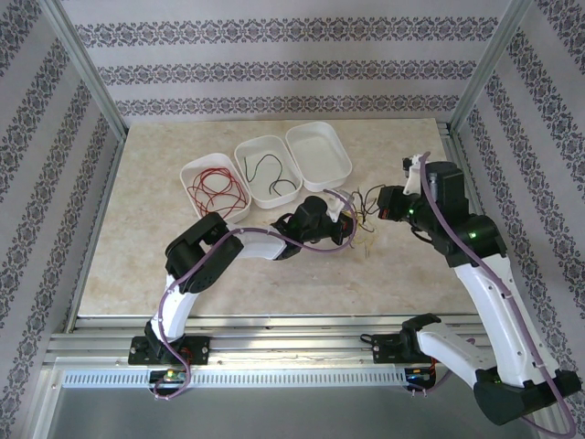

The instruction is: Untangle the cables

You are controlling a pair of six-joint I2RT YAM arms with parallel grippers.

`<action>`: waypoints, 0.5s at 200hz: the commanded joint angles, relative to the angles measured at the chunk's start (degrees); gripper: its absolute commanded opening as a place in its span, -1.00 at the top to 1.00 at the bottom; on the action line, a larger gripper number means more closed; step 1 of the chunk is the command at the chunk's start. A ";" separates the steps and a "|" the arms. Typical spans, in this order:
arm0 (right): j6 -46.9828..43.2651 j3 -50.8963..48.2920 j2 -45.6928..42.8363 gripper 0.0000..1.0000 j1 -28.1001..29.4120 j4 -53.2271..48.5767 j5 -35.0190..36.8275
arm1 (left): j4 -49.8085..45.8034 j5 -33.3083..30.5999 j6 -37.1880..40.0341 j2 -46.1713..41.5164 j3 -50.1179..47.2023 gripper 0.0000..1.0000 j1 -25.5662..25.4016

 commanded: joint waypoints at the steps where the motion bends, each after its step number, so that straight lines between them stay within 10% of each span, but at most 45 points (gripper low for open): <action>1: -2.69 3.93 -1.04 1.00 -0.93 -2.33 -0.55 | -2.33 -1.43 -0.35 -0.23 -0.73 1.00 0.68; 100: -11.04 20.42 -0.59 1.00 -2.16 -2.94 4.10 | -2.37 0.08 -1.90 -0.89 -5.20 1.00 0.85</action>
